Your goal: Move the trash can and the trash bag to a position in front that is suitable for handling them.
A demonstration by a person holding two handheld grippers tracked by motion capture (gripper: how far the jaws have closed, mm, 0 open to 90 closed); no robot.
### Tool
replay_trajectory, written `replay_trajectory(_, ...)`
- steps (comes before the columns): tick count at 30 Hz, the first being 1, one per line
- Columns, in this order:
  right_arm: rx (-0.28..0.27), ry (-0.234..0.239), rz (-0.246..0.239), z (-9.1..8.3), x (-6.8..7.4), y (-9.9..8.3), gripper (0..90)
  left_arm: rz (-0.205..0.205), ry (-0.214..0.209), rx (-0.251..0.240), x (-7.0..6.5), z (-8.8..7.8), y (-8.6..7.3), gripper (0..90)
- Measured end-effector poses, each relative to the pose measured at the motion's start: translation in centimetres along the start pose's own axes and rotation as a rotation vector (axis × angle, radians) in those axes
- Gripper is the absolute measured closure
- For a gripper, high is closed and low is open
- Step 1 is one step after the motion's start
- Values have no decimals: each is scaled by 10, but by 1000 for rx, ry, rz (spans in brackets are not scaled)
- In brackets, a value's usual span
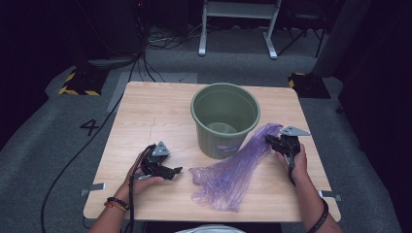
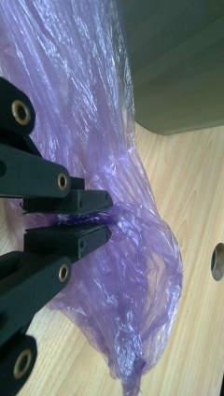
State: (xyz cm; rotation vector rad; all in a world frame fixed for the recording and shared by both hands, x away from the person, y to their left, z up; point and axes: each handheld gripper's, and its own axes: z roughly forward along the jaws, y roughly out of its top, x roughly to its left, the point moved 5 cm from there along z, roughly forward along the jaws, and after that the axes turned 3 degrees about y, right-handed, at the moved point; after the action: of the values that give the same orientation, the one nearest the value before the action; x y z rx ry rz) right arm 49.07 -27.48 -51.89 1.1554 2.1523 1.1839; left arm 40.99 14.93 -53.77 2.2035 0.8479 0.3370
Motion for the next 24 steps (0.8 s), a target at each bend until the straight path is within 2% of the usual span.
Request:
replay_trajectory(4, -6, -3, -9, -2, 0, 1, 833, 34, 34, 13, -2, 2, 0, 153)
replay_trajectory(14, -32, -3, -38, -7, 3, 6, 833, 32, 32, 13, -2, 2, 0, 149)
replay_trajectory(24, -69, 19, -69, -16, 13, 16, 833, 36, 30, 15, -3, 3, 1, 147)
